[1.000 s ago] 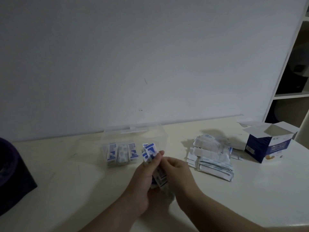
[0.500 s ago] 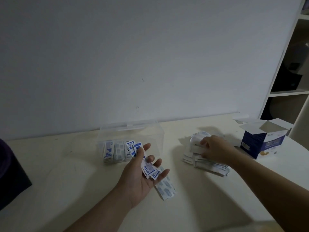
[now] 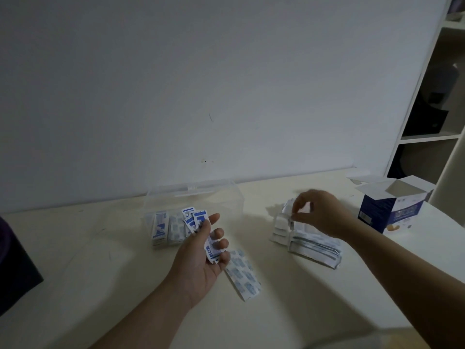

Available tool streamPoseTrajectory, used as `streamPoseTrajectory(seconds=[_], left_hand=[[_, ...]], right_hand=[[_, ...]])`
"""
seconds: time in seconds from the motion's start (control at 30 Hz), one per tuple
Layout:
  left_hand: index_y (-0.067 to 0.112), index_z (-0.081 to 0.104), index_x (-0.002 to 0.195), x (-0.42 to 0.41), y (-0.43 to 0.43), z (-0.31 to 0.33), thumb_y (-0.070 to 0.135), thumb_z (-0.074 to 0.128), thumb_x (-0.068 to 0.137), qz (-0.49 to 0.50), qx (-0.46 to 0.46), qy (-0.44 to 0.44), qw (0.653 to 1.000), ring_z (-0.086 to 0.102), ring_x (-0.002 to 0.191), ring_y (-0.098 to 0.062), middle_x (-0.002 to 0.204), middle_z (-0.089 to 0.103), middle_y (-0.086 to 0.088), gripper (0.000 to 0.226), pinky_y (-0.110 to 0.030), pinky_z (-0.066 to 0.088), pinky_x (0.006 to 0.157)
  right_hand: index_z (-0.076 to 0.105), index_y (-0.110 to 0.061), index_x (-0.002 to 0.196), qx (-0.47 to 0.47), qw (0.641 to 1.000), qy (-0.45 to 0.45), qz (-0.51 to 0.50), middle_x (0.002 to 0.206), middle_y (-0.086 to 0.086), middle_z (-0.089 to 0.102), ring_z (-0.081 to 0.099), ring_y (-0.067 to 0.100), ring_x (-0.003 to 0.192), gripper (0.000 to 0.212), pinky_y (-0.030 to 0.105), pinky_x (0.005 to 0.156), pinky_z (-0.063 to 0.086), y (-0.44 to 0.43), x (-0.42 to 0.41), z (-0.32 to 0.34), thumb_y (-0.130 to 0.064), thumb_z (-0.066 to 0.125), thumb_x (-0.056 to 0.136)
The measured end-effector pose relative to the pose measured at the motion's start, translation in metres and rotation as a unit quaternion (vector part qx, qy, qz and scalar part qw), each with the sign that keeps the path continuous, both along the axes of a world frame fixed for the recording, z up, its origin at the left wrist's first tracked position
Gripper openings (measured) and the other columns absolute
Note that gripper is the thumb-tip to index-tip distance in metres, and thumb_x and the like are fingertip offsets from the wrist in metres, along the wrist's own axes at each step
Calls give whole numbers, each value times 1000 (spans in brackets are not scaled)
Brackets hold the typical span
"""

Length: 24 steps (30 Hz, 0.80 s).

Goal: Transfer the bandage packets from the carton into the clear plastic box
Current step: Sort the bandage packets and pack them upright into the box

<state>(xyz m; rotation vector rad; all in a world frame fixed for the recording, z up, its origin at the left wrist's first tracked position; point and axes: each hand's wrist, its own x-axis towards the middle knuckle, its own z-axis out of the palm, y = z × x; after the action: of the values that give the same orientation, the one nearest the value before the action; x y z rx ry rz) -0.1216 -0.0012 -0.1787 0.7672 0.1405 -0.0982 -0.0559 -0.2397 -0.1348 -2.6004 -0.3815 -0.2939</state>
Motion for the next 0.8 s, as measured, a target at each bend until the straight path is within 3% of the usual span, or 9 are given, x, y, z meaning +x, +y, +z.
streamPoseTrajectory(seconds=[0.17,0.33,0.4,0.53,0.6,0.63,0.7,0.73,0.8], left_hand=[[12,60,98,-2,-3,0,26,47,93,-47,25,14,999,33,42,-6,56,39,3,20,-15,25,36],[14,67,82,-17,-9,8,43,58,77,-139,83,5,987,38,46,-7,67,51,-1,31,-15,28,36],[15,65,89,-22,-11,11,45,59,75,-155,103,-3,982,45,52,-11,68,54,-2,33,-17,32,36],[16,62,91,-24,-10,15,36,58,79,-160,97,3,982,51,52,-14,67,57,-3,24,-20,39,38],[14,63,92,-24,-9,16,33,57,84,-155,104,4,982,53,54,-14,70,60,-4,22,-23,44,44],[12,63,93,-24,-9,15,32,56,85,-151,110,7,982,56,55,-15,69,61,-4,22,-26,48,49],[10,63,97,-23,-10,12,30,55,87,-156,106,9,982,63,62,-17,74,62,-5,23,-30,54,57],[8,63,101,-23,-11,12,28,56,87,-163,98,5,982,65,70,-20,82,63,-9,26,-32,55,60],[4,64,105,-25,-14,12,23,53,91,-176,109,-14,978,67,82,-25,94,66,-14,27,-34,56,66]], right_hand=[[57,-42,65,116,982,-111,100,117,-13,50,49,6,102,34,20,86,42,29,-38,-2,-14,76,74],[59,-44,70,134,968,-78,199,134,-20,41,40,-1,122,25,13,95,37,64,-54,-8,-24,73,77],[58,-45,72,122,963,-54,236,135,-20,39,37,-1,124,29,7,95,34,76,-56,-15,-20,69,82],[62,-44,75,188,947,36,257,137,-19,39,41,9,128,35,33,100,45,82,-55,-21,-12,59,89],[59,-45,92,250,936,61,240,140,-18,36,40,6,130,31,39,105,42,78,-59,-15,-14,62,87],[52,-47,108,240,940,49,238,144,-18,30,37,3,131,39,38,108,38,76,-62,-12,-20,66,84],[21,-48,138,102,963,24,248,153,-18,6,23,2,138,87,30,111,33,73,-69,-8,-38,77,72],[4,-48,143,6,968,5,250,154,-19,-8,15,4,140,107,27,110,32,75,-72,-5,-47,78,66],[-13,-48,143,-126,955,-53,263,152,-16,-22,7,11,143,121,27,106,31,82,-76,-5,-57,77,62]])
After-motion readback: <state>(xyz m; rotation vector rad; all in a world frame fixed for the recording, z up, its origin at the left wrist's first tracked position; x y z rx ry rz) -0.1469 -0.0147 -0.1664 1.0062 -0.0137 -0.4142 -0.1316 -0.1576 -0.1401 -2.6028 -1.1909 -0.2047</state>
